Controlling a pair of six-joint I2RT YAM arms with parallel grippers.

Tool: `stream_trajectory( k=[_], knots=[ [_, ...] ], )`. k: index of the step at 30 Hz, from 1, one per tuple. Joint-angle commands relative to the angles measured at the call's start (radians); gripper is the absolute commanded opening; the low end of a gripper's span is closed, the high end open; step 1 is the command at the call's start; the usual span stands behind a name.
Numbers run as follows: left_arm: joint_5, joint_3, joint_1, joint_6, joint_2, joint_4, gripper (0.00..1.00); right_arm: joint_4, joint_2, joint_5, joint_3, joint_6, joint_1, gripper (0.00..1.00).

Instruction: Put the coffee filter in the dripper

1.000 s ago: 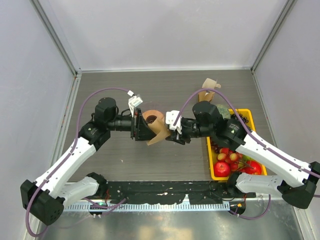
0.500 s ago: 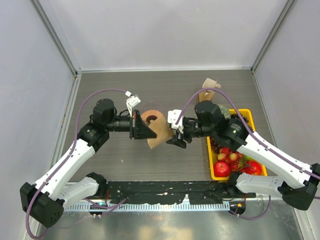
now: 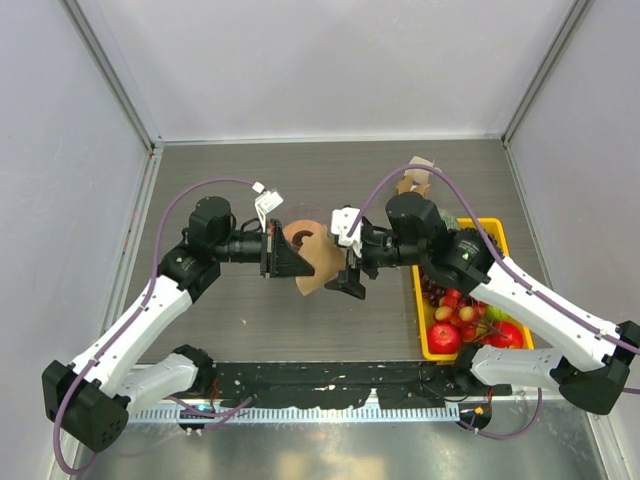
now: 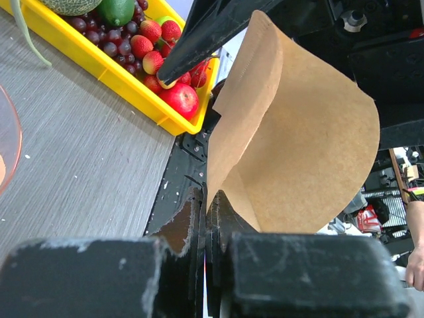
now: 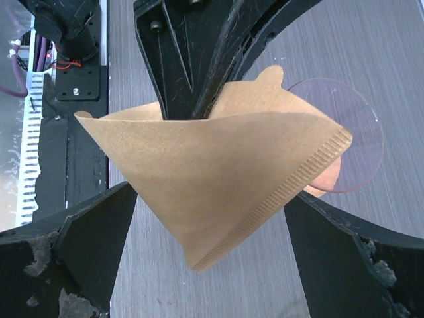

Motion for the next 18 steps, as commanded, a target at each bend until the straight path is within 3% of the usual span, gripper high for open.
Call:
stream_trajectory(
  k=[1, 11, 18],
  knots=[
    [-0.005, 0.004, 0.004, 0.001, 0.0, 0.029, 0.0, 0.035, 0.004, 0.0, 0.057, 0.001, -0.001, 0.95],
    [-0.015, 0.008, 0.006, 0.011, 0.002, 0.001, 0.0, 0.015, -0.026, 0.022, 0.03, -0.031, -0.002, 0.5],
    [-0.014, 0.01, 0.006, 0.011, 0.006, 0.001, 0.14, 0.006, -0.043, 0.037, 0.008, -0.053, -0.002, 0.35]
  ],
)
